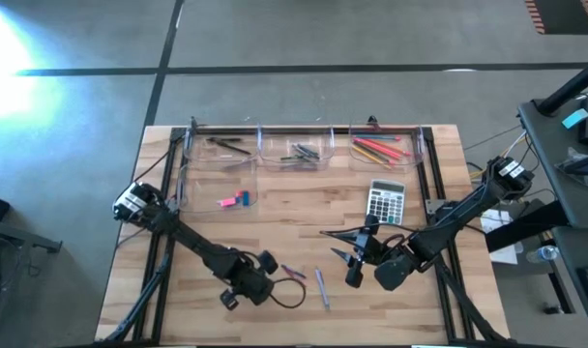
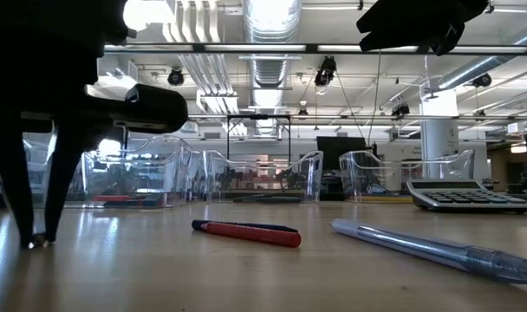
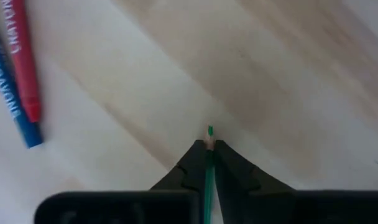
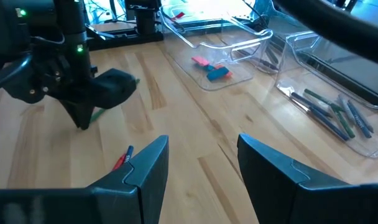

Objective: Sort crayons/erasers/pens/pencils in bins
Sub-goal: Put the green pencil into the top right transparent bin

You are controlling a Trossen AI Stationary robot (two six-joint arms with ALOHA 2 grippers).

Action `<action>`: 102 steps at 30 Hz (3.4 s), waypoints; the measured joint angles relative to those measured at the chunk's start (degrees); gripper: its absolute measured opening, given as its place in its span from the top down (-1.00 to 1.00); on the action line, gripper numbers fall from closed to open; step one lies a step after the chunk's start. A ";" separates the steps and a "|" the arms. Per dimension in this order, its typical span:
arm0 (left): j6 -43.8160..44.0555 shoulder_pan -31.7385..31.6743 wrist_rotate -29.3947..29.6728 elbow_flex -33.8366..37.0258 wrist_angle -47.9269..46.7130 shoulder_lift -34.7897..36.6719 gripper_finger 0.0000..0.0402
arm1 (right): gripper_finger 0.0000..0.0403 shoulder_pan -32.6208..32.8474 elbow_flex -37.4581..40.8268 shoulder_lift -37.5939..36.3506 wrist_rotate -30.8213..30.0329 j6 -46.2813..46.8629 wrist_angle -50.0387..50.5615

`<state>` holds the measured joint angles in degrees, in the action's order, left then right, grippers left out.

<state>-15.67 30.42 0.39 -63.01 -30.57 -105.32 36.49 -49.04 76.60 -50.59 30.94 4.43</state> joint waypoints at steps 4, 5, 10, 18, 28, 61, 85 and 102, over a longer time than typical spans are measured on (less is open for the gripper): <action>-0.19 -0.52 2.52 -0.25 -1.09 1.60 0.99 | 0.11 0.00 0.00 0.00 0.00 0.00 0.04; -0.25 -0.61 3.51 -0.44 -1.81 2.04 1.00 | 0.11 0.00 0.00 0.00 0.00 0.00 0.05; 0.10 -0.94 6.98 -2.13 -2.51 8.45 0.99 | 0.11 0.00 0.00 0.00 0.00 -0.02 0.28; 0.18 -2.18 9.56 0.04 8.91 23.17 0.99 | 0.11 0.00 0.00 0.00 0.00 0.09 0.58; 4.61 -3.54 11.65 10.54 10.41 32.42 1.00 | 0.11 -0.02 0.00 0.00 0.00 0.15 0.87; 6.39 -10.67 1.19 3.06 11.21 -3.65 0.39 | 0.11 -0.13 0.00 0.02 0.00 0.55 1.27; 9.80 -10.18 0.47 3.15 10.40 2.97 0.99 | 0.11 -0.13 0.00 0.02 0.00 0.55 1.27; 10.85 -9.29 2.72 2.87 11.10 12.02 0.99 | 0.11 -0.13 0.06 0.02 0.00 0.55 1.30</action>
<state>-4.82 21.12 3.11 -60.14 -19.47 -93.30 36.36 -48.98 76.62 -50.59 31.48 5.73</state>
